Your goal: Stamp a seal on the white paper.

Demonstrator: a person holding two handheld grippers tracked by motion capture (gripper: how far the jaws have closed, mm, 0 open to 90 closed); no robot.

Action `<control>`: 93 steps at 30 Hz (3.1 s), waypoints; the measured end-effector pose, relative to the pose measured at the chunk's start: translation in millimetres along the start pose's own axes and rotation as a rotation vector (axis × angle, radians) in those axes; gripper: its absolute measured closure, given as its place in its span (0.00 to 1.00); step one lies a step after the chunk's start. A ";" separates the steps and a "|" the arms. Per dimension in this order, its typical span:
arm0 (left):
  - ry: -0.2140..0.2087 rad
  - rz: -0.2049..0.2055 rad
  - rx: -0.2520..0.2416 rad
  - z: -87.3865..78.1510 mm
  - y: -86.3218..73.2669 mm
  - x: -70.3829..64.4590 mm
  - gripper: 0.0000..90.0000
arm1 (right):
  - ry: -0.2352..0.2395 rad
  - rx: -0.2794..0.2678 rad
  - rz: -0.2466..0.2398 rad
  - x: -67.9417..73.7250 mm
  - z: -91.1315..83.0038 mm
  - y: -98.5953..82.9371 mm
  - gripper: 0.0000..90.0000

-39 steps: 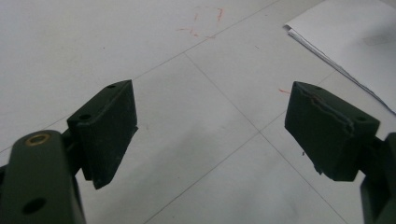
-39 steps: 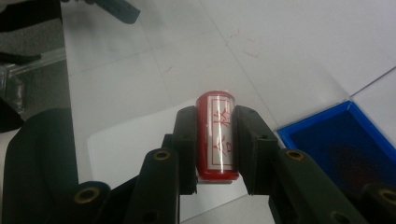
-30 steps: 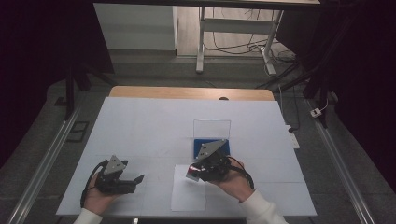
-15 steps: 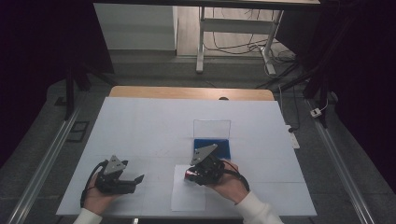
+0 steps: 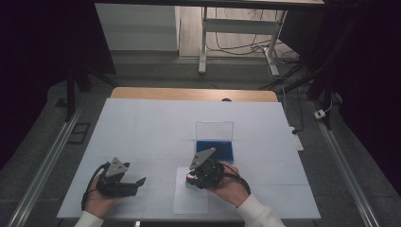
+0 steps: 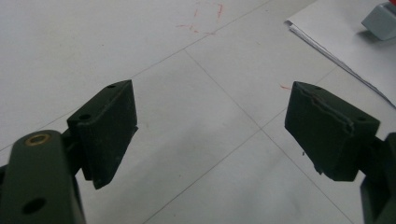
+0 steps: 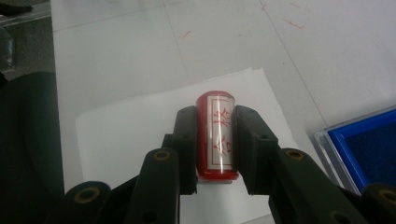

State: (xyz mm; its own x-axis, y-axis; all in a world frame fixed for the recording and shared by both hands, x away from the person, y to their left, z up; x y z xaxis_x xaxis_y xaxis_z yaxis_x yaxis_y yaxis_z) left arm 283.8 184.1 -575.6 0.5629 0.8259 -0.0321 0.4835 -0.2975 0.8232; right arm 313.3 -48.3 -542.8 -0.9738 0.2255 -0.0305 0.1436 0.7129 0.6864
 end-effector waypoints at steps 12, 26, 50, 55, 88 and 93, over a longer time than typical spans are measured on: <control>-0.001 0.001 0.001 -0.1 -0.1 0.2 0.19 | -0.002 0.017 -0.010 -1.1 4.6 -3.6 0.78; -0.003 0.005 0.005 0.1 -0.8 -0.1 0.19 | 0.000 0.025 -0.016 0.2 8.8 -5.4 0.78; 0.002 0.007 0.006 -0.2 -1.3 -0.3 0.19 | 0.013 0.089 -0.018 -0.8 13.1 -6.8 0.78; -0.002 0.007 0.007 -0.4 -1.2 -0.8 0.19 | 0.015 0.090 -0.015 -0.8 13.3 -7.3 0.79; 0.016 0.010 -0.001 -0.8 0.0 0.7 0.19 | 0.007 0.040 0.003 -0.4 12.4 -7.8 0.78; 0.018 0.009 0.001 -0.3 -0.2 0.7 0.19 | 0.013 0.027 -0.002 -0.6 10.1 -6.4 0.78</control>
State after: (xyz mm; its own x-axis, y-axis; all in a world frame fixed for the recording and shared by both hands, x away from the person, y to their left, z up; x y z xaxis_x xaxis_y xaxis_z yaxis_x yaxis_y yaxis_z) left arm 284.0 184.8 -575.6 0.5551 0.8316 -0.0139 0.4790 -0.3060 0.8227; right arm 314.7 -46.3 -554.5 -0.9763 0.2155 -0.0221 0.1462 0.7309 0.6667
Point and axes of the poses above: each handheld gripper's, and its own axes: z roughly forward along the jaws, y roughly out of its top, x roughly to its left, the point moved 8 cm from there along z, roughly forward along the jaws, and after that the axes turned 8 degrees about -x, right-handed, at the moved point
